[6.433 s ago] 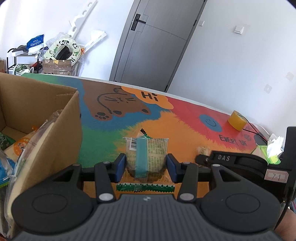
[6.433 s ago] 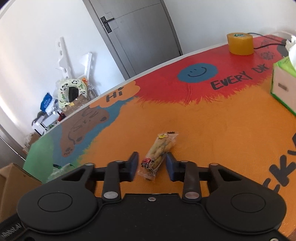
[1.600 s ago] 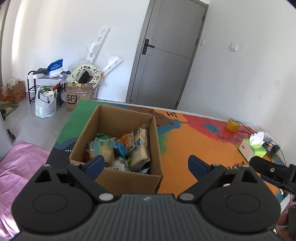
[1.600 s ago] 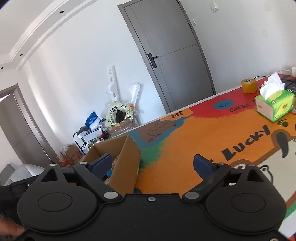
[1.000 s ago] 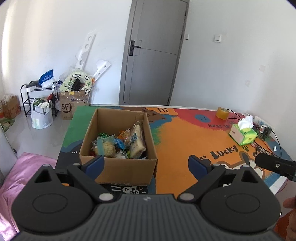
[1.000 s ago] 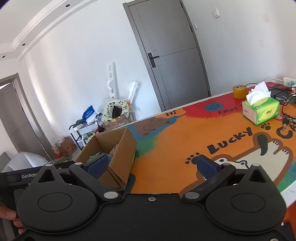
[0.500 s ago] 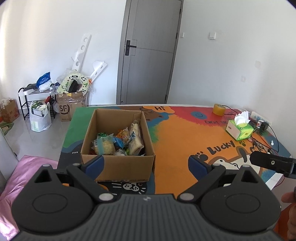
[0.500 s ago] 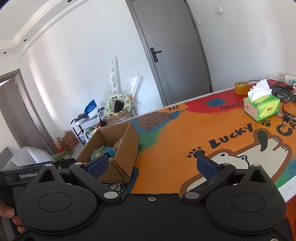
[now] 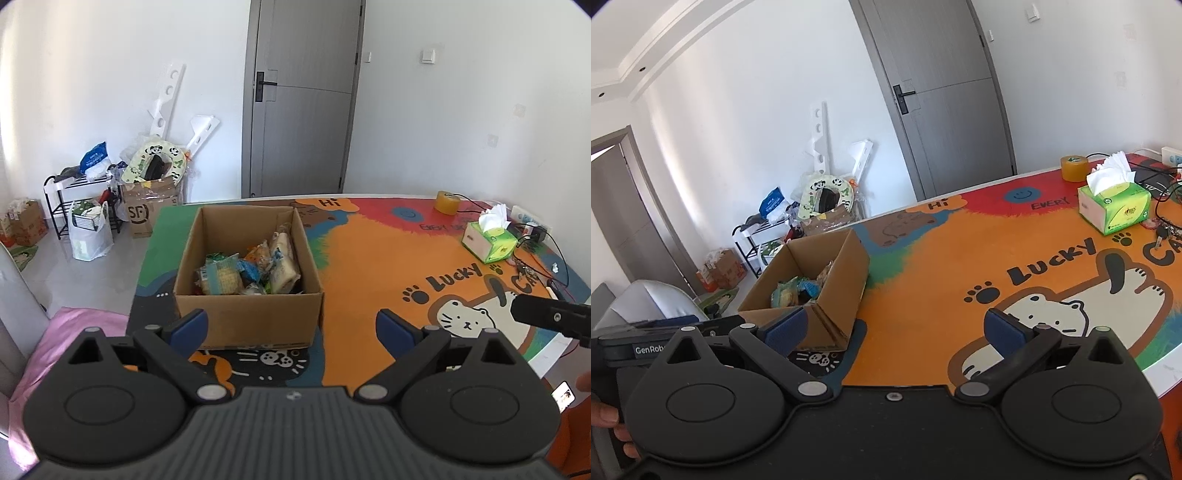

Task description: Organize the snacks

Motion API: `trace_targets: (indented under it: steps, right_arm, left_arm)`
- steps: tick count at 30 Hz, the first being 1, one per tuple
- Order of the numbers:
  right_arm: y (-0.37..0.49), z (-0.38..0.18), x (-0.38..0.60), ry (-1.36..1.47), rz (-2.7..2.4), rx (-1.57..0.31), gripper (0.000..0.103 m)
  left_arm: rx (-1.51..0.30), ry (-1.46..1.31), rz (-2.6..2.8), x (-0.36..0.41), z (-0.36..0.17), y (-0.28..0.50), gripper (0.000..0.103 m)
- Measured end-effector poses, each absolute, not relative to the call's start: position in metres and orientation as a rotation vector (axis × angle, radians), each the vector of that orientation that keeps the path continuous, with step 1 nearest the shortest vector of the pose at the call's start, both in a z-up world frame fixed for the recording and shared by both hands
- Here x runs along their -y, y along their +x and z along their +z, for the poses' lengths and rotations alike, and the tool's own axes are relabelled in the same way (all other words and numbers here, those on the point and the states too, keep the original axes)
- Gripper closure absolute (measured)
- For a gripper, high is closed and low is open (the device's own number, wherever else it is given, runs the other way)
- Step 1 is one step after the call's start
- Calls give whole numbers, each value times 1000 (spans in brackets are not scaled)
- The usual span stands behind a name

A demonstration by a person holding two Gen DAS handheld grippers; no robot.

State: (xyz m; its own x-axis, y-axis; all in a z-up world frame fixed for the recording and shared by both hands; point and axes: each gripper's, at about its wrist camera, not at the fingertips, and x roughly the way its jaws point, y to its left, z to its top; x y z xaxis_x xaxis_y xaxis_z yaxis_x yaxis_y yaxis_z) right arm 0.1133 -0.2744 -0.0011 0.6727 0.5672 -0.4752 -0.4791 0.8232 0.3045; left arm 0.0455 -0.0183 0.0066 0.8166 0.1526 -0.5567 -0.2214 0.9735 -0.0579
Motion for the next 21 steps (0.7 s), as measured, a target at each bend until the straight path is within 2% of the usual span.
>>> trace_targets:
  steps: [21]
  right_arm:
    - [109,-1,267,123,603,-599,0]
  left_arm:
    - [-590,-132,230,8,6,42,6]
